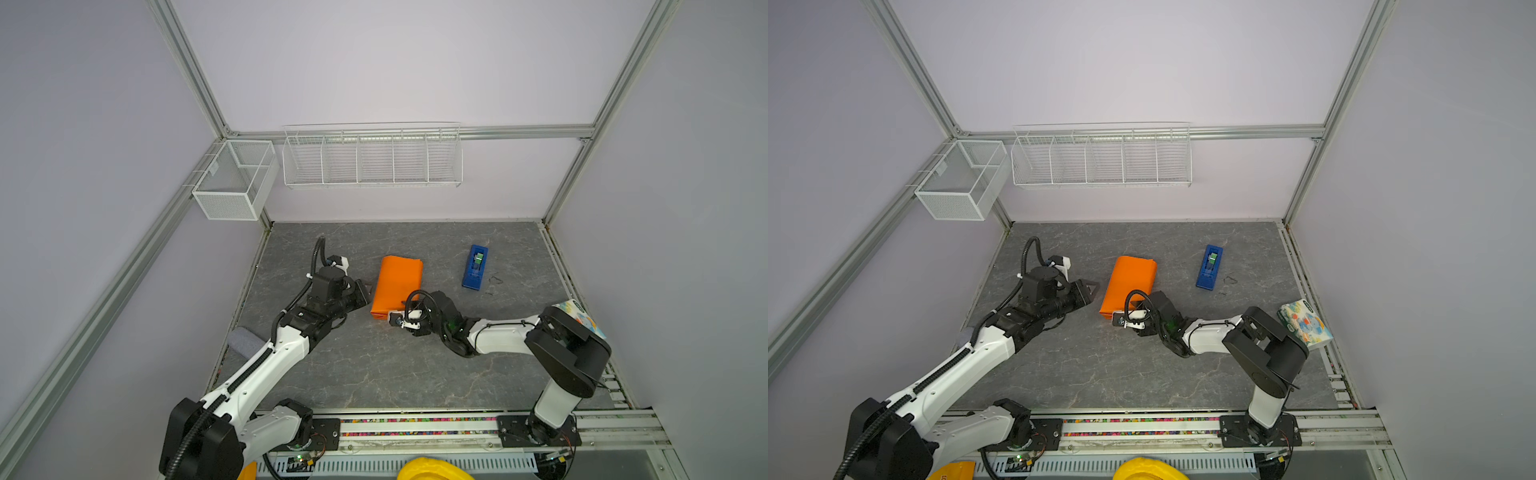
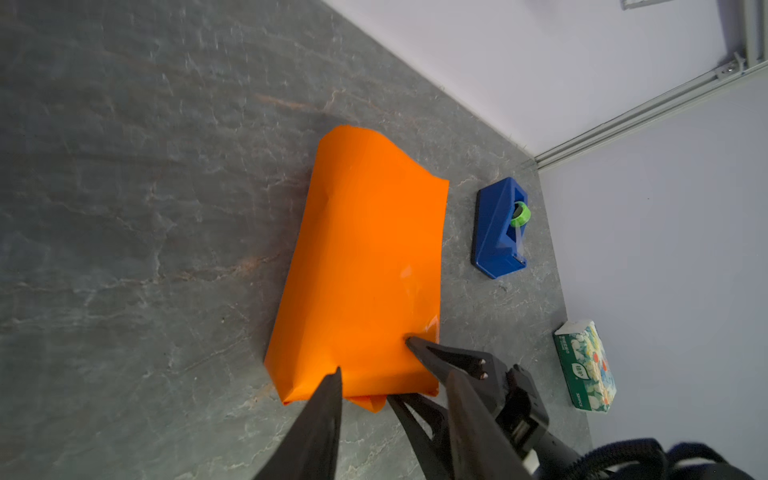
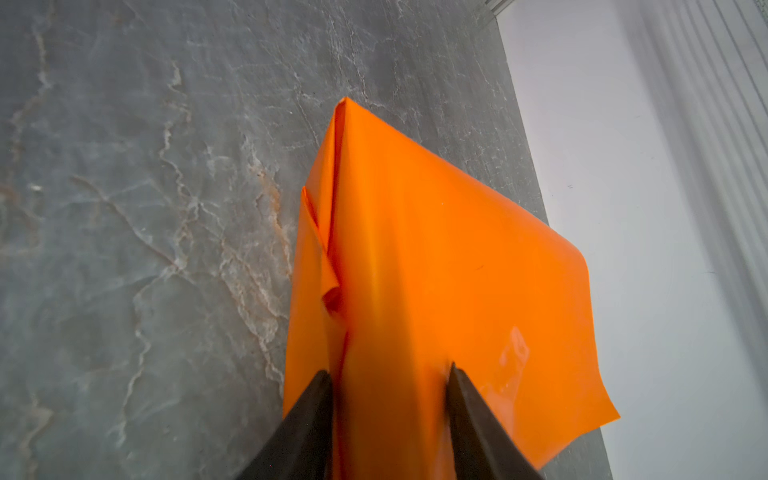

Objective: Wrap the gift box in paper

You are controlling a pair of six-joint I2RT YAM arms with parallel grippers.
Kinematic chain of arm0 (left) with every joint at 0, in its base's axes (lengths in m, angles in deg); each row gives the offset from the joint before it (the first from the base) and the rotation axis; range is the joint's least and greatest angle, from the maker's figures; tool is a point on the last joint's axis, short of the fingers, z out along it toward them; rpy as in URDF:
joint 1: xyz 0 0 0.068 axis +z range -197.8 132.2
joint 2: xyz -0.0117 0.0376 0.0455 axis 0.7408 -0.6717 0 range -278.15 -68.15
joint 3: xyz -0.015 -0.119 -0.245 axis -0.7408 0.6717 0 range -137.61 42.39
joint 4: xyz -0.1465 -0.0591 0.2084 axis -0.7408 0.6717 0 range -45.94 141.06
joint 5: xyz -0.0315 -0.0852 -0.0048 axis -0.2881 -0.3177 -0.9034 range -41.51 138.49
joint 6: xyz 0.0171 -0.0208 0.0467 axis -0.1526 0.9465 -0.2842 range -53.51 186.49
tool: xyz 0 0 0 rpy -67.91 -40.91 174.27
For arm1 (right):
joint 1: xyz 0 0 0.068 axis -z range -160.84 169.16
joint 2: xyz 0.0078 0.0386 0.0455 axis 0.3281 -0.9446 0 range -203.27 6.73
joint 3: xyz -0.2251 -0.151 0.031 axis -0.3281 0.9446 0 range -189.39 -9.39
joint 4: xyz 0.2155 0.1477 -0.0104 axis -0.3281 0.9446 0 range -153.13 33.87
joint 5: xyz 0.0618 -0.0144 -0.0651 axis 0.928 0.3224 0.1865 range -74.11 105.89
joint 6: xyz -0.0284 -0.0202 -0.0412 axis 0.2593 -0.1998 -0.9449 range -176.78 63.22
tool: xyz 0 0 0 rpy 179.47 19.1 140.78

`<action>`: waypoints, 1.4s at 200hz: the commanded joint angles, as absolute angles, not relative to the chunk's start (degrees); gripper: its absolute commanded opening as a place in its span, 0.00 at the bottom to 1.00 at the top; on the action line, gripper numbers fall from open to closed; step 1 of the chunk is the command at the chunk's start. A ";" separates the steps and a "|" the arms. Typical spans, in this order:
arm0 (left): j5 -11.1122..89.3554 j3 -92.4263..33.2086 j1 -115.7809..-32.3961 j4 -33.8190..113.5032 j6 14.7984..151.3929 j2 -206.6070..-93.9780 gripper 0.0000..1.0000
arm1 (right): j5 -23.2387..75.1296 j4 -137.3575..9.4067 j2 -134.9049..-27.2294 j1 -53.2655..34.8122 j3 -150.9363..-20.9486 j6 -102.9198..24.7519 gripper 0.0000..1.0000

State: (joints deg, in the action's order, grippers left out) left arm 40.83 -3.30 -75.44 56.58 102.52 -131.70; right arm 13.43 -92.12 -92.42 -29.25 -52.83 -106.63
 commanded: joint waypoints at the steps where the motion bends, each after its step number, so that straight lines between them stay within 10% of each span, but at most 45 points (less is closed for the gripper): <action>1: 41.48 -5.77 -75.32 56.98 86.37 -130.90 0.45 | 17.82 -82.32 -92.36 -28.55 -52.35 -105.53 0.47; 96: 29.74 -4.00 -75.22 51.16 35.31 -137.91 0.63 | 18.52 -82.46 -94.16 -27.53 -52.76 -104.64 0.46; 280: 35.52 10.25 -78.20 32.08 18.01 -146.21 0.87 | 19.58 -82.03 -95.13 -27.26 -54.08 -103.65 0.46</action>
State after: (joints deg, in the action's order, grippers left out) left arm 32.46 8.70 -77.49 37.91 20.43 -144.70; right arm 17.83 -89.08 -92.44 -27.69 -54.56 -104.79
